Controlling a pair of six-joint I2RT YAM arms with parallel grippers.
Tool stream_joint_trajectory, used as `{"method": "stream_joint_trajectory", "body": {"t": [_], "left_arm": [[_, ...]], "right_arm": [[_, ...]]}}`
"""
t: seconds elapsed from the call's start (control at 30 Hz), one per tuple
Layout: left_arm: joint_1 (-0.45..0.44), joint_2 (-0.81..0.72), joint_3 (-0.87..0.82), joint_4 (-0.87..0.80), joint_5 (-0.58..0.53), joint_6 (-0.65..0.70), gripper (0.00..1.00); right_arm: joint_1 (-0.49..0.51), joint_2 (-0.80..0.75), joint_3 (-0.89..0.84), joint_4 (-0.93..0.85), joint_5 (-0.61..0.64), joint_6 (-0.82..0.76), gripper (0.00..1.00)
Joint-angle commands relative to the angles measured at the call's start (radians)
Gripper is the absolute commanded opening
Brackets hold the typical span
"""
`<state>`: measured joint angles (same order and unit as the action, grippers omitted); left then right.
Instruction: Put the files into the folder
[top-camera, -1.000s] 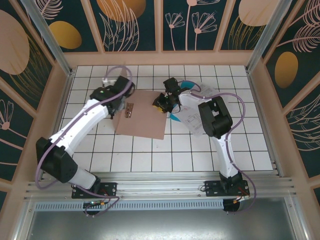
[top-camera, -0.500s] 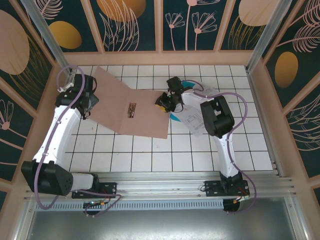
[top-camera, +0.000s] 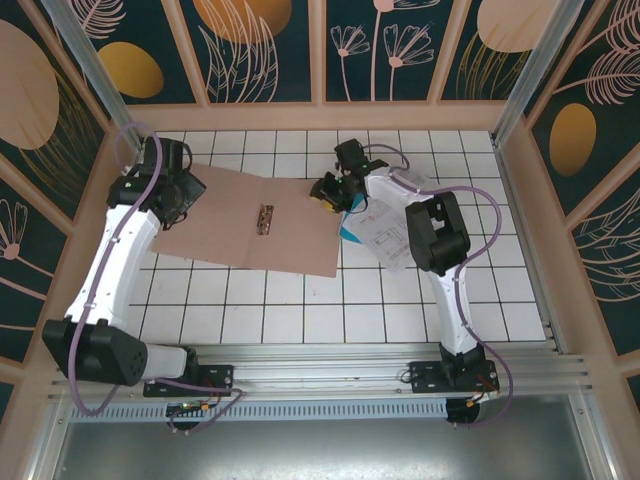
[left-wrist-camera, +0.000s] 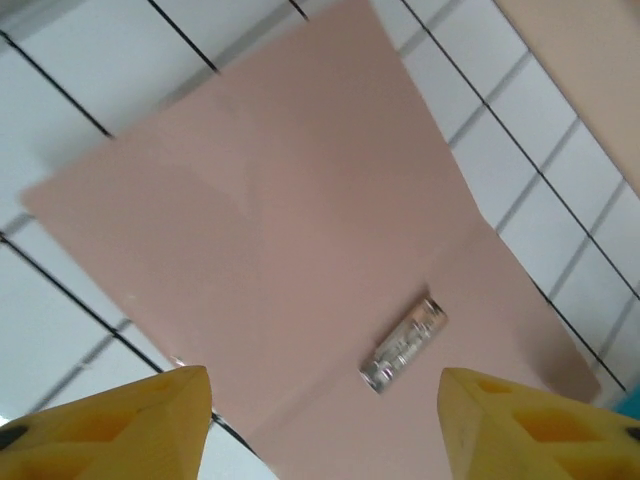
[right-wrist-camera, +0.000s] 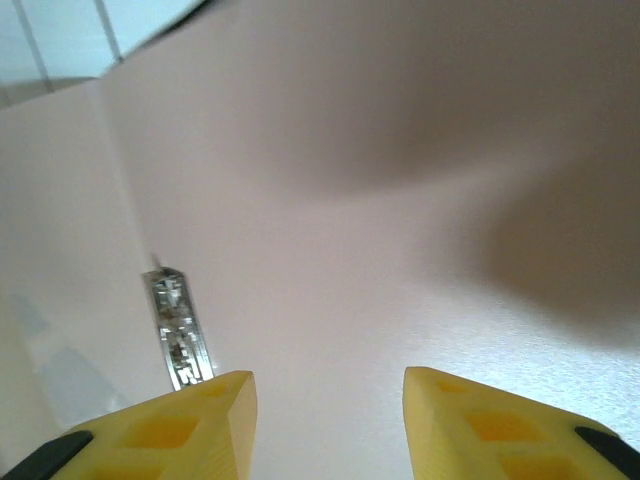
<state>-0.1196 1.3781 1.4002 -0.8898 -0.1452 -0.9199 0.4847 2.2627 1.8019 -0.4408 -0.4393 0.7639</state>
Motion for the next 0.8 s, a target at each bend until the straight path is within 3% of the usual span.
{"method": "stream_joint_trajectory", "body": {"t": [0.0,0.4,0.77], "left_arm": [[-0.023,0.117,-0.026,0.072,0.218,0.098,0.59],[-0.266,0.628,0.262,-0.018,0.104,0.363,0.58],[-0.408,0.918,0.540,-0.077,0.027,0.389,0.54]], "right_arm": [[-0.024,-0.091,0.002,-0.028,0.034,-0.035,0.44],[-0.253,-0.463,-0.524,0.117,0.062,0.033,0.44],[-0.478,-0.615,-0.809,0.141,0.090,0.062,0.43]]}}
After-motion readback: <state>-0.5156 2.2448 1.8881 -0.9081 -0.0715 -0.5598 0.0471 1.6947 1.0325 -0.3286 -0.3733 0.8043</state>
